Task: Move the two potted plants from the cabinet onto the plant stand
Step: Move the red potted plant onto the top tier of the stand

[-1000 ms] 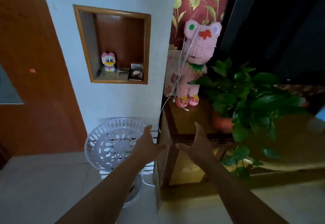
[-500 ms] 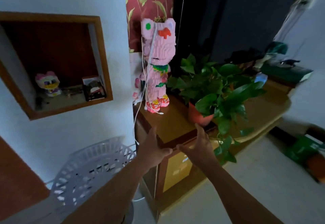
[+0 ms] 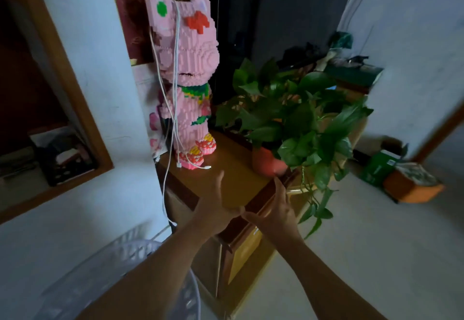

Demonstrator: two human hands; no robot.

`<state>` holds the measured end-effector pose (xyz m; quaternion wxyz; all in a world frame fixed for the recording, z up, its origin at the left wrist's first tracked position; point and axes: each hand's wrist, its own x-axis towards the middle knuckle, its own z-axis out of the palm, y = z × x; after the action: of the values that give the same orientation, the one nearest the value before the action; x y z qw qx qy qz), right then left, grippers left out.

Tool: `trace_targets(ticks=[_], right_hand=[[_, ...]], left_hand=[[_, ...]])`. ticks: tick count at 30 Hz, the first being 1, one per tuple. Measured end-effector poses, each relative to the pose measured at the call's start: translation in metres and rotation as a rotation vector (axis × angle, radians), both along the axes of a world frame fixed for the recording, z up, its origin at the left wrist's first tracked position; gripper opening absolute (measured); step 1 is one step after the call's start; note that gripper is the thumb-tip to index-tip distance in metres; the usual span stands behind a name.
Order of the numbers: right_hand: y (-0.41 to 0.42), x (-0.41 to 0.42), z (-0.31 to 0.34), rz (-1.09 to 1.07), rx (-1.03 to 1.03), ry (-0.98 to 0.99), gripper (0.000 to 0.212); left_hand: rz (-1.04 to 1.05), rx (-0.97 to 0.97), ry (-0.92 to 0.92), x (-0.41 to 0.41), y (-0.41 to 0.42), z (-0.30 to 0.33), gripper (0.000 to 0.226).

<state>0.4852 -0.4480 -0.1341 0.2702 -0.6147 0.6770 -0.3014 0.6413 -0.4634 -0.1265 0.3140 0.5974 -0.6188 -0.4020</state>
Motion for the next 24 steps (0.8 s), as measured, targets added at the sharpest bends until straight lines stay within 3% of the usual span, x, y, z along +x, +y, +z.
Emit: trace_targets(ticks=[10, 24], right_hand=[[-0.019, 0.039, -0.02, -0.304, -0.032, 0.021, 0.117], [-0.095, -0.002, -0.097, -0.361, -0.246, 0.04, 0.12]], left_hand=[[-0.308, -0.009, 0.055, 0.042, -0.06, -0.034, 0.102], [-0.367, -0.121, -0.079, -0.012, -0.156, -0.079, 0.101]])
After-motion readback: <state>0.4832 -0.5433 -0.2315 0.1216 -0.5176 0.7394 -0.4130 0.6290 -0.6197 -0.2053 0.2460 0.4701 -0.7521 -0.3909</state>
